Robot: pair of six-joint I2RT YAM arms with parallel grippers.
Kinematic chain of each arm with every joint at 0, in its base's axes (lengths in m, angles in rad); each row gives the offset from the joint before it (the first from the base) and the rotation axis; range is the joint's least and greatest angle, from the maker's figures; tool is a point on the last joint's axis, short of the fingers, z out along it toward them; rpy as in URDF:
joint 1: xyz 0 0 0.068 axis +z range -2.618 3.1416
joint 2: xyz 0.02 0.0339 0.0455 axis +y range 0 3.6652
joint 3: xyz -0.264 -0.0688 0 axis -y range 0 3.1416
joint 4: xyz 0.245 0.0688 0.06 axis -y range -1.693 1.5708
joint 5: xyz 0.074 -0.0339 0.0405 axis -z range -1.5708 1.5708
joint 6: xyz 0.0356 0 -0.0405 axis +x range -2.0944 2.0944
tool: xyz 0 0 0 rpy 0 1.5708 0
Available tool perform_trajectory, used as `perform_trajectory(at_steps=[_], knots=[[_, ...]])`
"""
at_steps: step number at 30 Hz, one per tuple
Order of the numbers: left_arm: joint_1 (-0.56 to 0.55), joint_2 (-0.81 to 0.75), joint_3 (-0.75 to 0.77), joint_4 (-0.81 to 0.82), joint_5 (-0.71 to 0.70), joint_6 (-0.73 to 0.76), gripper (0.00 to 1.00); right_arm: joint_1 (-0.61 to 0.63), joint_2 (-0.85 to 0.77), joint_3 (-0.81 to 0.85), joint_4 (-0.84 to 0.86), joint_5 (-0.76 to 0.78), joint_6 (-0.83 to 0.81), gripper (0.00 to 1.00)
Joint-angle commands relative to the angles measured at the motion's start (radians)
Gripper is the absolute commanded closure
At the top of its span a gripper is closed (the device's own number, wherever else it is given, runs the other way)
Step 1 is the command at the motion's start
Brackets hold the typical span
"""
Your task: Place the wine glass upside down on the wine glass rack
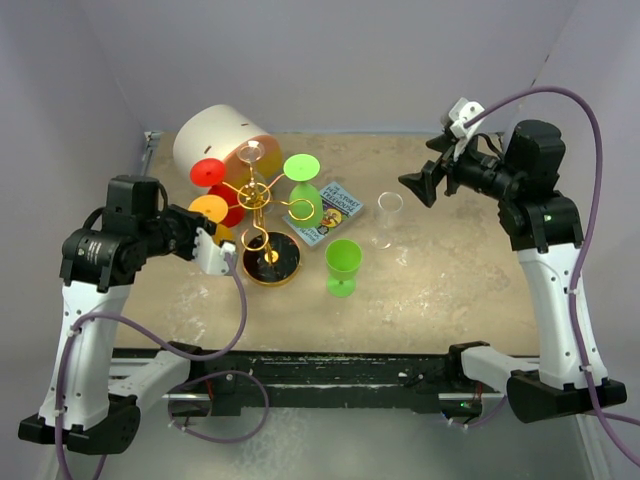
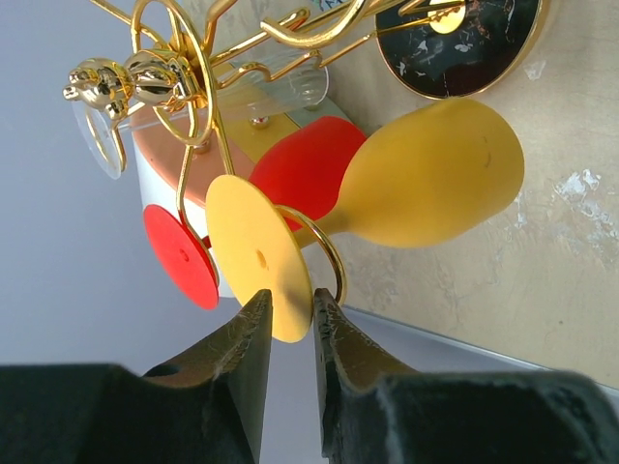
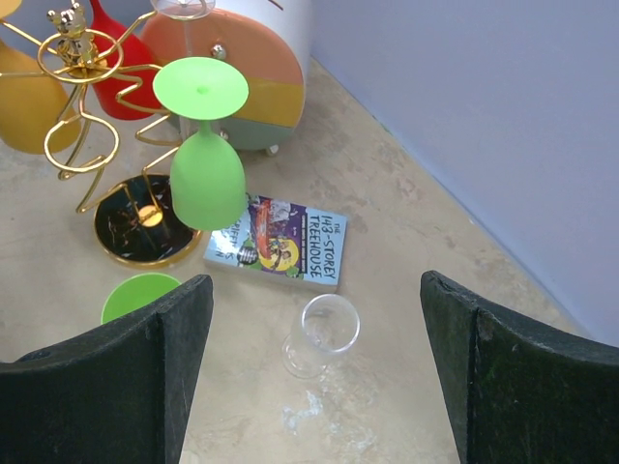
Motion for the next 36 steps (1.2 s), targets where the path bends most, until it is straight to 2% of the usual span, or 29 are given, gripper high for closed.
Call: perform_trajectory(at_steps=[1, 10, 24, 27, 31, 36], knots=[[-0.003, -0.017, -0.006, -0.027, -0.019, -0.005, 0.72, -0.003, -0.008, -0.004, 0.01, 0.004, -0.02, 0.09], [-0.003, -0.031, 0.007, -0.045, -0.076, -0.018, 0.65, -0.002, -0.008, -0.006, -0.009, 0.014, -0.03, 0.09], [-0.002, -0.034, 0.088, -0.133, -0.075, -0.047, 0.57, -0.002, 0.015, -0.003, -0.035, 0.017, -0.047, 0.09], [-0.003, -0.03, 0.143, -0.166, -0.035, -0.077, 0.55, -0.001, 0.04, 0.02, -0.098, 0.0, -0.087, 0.09], [-0.002, -0.03, 0.221, -0.193, 0.089, -0.138, 0.5, 0.011, 0.092, 0.06, -0.234, -0.067, -0.163, 0.12], [-0.003, -0.046, 0.274, -0.107, 0.209, -0.33, 0.39, 0.141, 0.078, -0.009, -0.279, 0.02, -0.235, 0.14]])
